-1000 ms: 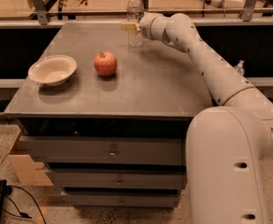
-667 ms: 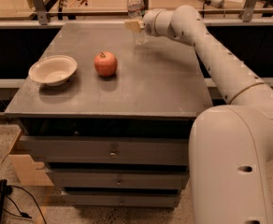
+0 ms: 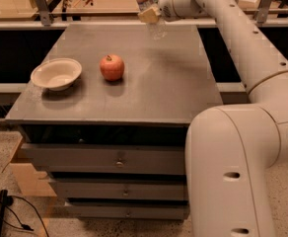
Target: Knock water bottle over
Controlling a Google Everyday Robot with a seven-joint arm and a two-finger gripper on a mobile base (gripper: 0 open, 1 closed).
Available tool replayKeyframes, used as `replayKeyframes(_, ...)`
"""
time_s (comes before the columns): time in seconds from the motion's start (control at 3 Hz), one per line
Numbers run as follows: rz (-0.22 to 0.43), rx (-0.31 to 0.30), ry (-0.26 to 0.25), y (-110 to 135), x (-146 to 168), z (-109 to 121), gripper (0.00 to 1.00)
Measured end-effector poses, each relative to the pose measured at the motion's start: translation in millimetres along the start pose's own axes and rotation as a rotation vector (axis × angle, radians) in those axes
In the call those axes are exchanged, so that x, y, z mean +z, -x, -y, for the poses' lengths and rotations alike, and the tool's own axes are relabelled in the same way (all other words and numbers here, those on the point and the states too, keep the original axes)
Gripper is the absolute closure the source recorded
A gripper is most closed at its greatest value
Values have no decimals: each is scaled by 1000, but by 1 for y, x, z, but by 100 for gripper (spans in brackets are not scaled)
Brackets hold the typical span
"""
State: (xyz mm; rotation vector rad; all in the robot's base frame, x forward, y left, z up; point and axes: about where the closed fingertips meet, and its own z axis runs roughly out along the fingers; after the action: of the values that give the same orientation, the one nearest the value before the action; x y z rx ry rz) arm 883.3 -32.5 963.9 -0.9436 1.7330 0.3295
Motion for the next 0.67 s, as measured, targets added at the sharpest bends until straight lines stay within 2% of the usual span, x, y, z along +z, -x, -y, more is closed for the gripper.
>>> replayKeyframes(0.33, -132, -48, 55, -12, -14, -9, 100)
replayKeyframes(0.67, -230, -42, 184, -33, -27, -38, 100)
